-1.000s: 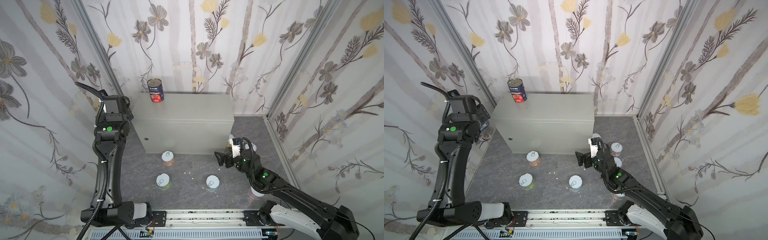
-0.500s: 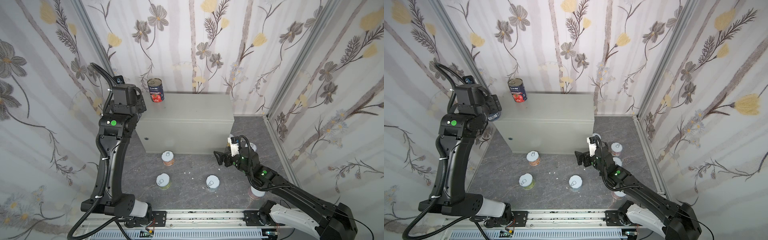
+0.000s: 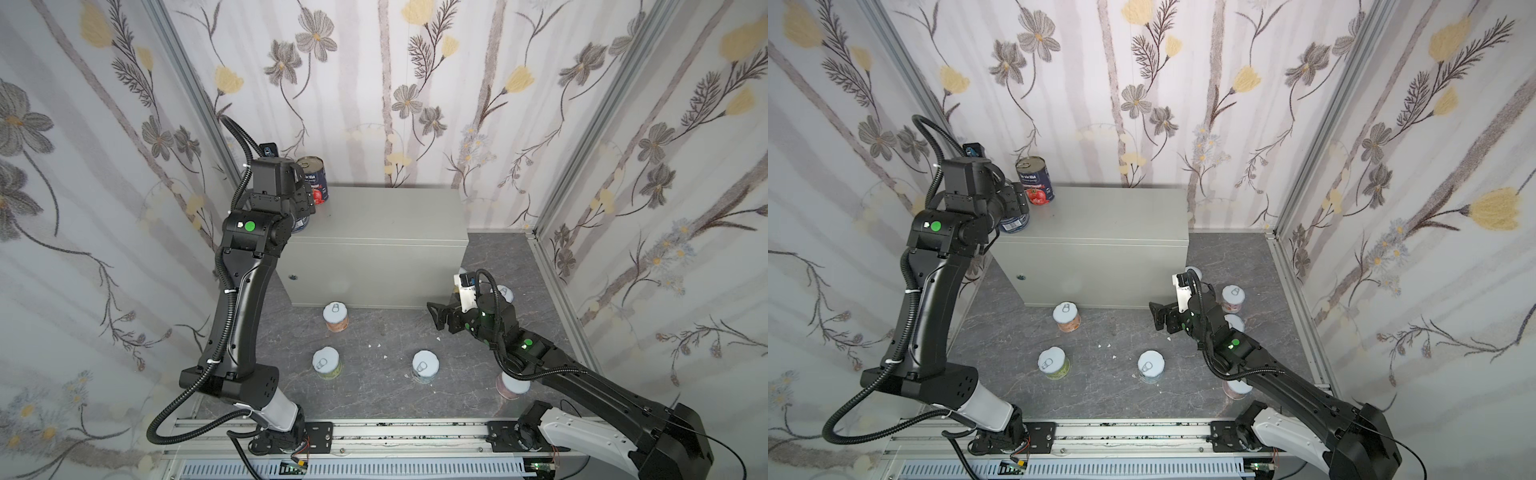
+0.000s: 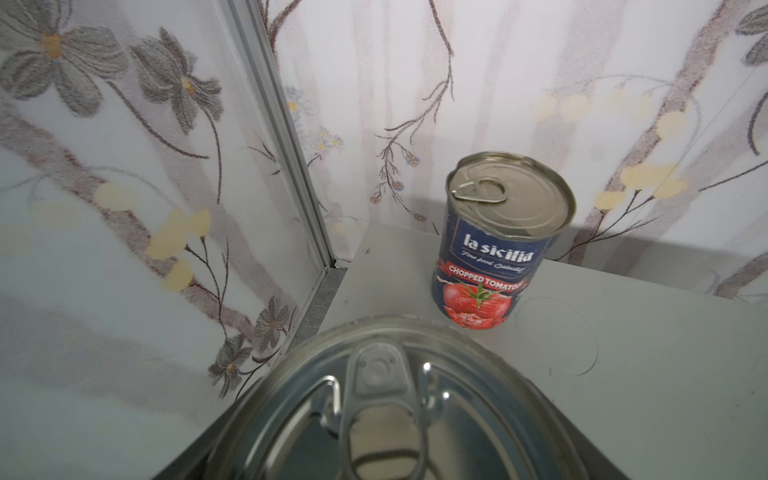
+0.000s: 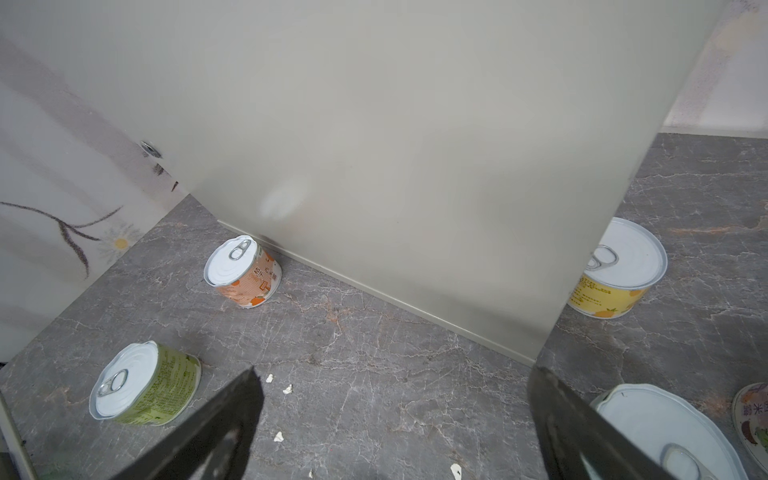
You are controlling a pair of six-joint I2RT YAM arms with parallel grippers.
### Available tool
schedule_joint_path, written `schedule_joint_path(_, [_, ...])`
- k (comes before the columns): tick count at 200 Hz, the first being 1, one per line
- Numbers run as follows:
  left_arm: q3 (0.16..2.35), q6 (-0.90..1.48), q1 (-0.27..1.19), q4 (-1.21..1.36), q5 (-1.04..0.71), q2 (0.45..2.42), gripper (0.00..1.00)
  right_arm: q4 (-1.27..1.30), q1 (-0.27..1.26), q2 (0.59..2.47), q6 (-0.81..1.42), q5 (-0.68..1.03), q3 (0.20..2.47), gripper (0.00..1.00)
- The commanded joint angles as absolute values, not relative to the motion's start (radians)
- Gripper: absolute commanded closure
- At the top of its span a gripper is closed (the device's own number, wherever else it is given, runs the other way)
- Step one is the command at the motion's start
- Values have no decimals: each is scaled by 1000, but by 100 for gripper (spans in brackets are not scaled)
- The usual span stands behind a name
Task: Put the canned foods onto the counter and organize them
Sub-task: 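Raise the held can toward the cabinet top with the left gripper, then lower the blue-labelled can onto the cabinet top beside the tomato can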
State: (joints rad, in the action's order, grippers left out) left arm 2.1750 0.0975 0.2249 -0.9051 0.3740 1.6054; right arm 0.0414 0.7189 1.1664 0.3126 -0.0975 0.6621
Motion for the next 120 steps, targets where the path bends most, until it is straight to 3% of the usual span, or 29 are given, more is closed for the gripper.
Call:
schedule_joint_path(1, [2208,96,228,-802,365,1626,36,53,720,1168,302,-115,655,0])
schedule_joint_path(120, [2224,89,245,-801,349,1708,27,71,721,1247,304,-94,676,0])
